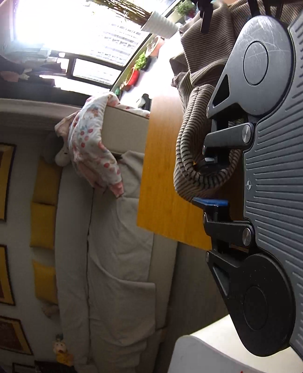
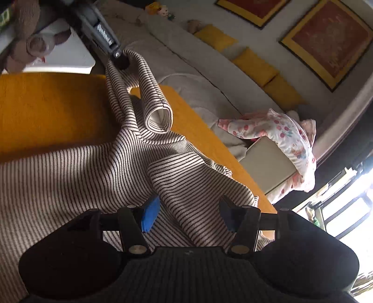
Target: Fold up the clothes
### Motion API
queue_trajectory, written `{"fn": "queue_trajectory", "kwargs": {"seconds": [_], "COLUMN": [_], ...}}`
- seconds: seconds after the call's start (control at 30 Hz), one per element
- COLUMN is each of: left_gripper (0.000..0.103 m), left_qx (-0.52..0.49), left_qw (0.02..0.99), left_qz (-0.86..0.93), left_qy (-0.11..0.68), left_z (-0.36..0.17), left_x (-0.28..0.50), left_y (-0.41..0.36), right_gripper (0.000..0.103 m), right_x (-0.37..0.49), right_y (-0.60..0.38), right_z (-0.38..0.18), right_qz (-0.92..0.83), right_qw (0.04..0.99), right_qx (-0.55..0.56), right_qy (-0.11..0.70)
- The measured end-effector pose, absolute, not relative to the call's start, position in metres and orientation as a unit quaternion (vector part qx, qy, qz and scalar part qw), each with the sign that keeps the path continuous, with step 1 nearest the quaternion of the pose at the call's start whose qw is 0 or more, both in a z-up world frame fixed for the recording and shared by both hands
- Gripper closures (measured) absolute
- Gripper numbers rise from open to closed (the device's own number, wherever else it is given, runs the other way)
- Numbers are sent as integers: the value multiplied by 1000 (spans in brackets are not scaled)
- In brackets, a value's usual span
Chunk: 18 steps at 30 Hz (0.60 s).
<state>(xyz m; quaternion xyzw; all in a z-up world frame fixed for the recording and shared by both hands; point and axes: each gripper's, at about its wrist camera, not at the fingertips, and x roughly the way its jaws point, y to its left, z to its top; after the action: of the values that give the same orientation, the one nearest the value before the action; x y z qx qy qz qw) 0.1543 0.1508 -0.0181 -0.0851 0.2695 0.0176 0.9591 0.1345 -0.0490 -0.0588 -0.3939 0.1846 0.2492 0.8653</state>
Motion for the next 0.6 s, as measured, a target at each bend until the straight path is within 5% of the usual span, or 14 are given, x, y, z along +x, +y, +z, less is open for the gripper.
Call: {"fn": "queue_trajectory", "kwargs": {"seconds": [0.03,0.1,0.23,0.4,0.6], "left_gripper": [45,29,11,8,8], "left_qx": [-90,-95,-88,-121,-136], "left_qw": [958,958,960,939,910], "left_qz": [4,-20,-73,-166,-199], "left_qy": [271,270,257,274,338], "left_z": [-16,-12,-6,-16,-48], "left_x": [152,145,134,159,206], "left_y": [149,144,117,82,45], "right_gripper": [47,55,92,95,96], "right_x": [139,148,154,157,194], "right_y": [-42,-27,-10,-28,-113], "right_z": [-66,-80,-99,-78,18], "right_qz": [249,247,244,216,58], "right_qw": [857,840,815,844,921], "right_qx": [-414,-453,-502,-476,-380], "right_qy": [179,167,152,117,67]}}
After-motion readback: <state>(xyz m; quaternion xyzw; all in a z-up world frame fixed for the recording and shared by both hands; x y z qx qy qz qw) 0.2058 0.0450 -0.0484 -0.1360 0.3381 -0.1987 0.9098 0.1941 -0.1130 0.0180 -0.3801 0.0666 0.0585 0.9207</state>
